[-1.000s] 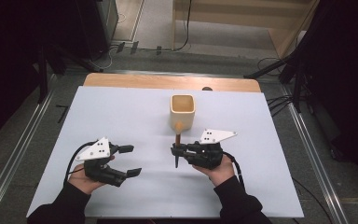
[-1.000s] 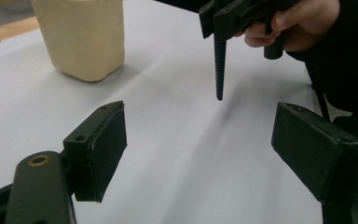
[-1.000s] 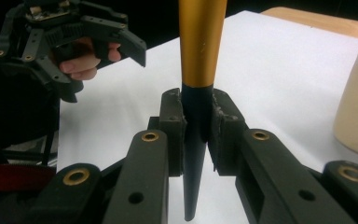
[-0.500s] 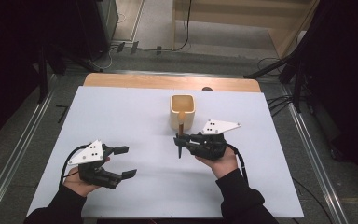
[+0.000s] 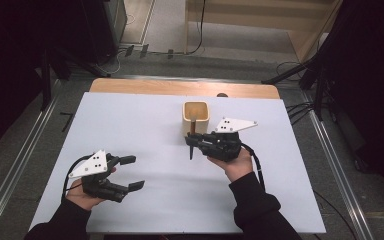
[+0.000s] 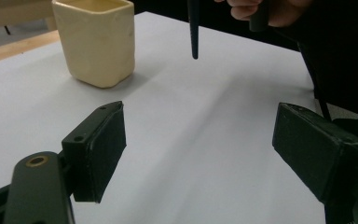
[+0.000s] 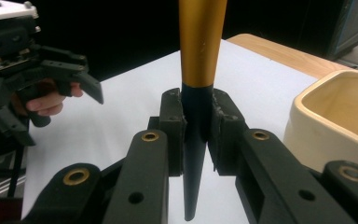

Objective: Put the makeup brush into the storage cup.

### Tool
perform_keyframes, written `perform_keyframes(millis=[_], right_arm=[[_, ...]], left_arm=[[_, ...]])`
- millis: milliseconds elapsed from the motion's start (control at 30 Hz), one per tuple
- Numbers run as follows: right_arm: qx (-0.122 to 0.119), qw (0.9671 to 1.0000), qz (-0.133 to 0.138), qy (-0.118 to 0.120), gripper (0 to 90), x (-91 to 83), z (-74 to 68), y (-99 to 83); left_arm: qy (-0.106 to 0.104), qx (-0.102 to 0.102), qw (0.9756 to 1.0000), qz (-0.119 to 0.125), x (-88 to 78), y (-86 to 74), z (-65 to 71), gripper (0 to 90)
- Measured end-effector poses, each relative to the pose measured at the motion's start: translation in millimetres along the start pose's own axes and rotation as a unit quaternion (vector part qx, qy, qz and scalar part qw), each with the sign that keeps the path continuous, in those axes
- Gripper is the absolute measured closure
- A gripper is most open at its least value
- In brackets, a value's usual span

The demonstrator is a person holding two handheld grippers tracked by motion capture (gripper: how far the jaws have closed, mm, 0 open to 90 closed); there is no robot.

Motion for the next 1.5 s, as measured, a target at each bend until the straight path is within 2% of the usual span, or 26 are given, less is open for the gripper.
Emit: perform_keyframes(millis=[167, 267, 867, 1500], right_arm=[[0.007, 0.9999, 0.000, -0.009, 78.4, 1.1, 6.3, 5.1], [0.010, 0.9999, 0.000, -0.013, 78.4, -1.4, 9.7, 9.0], [0.005, 0.9994, 0.006, -0.033, 78.4, -12.7, 23.2, 37.3], [0.026, 0.9977, 0.013, -0.062, 78.5, -26.4, 46.7, 57.9]], left_arm=[[0.006, 0.001, 1.0000, 0.001, -0.8, -1.0, -0.6, 18.0], [-0.002, 0.000, 1.0000, 0.002, -1.1, -2.0, -1.1, 17.9], [-0.003, -0.006, 1.0000, 0.001, -3.3, -4.4, -4.6, 16.4], [-0.006, -0.005, 0.9999, -0.007, -0.3, -5.2, -4.7, 15.8]])
Point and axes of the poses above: each handheld gripper's, and its own axes: x roughly forward along the jaws, y roughly out of its top, z roughly to its right, the point moved 3 cm from there along x, roughly forward along the jaws, and after that the axes turned 11 degrees about -z, right-handed, at the moved point
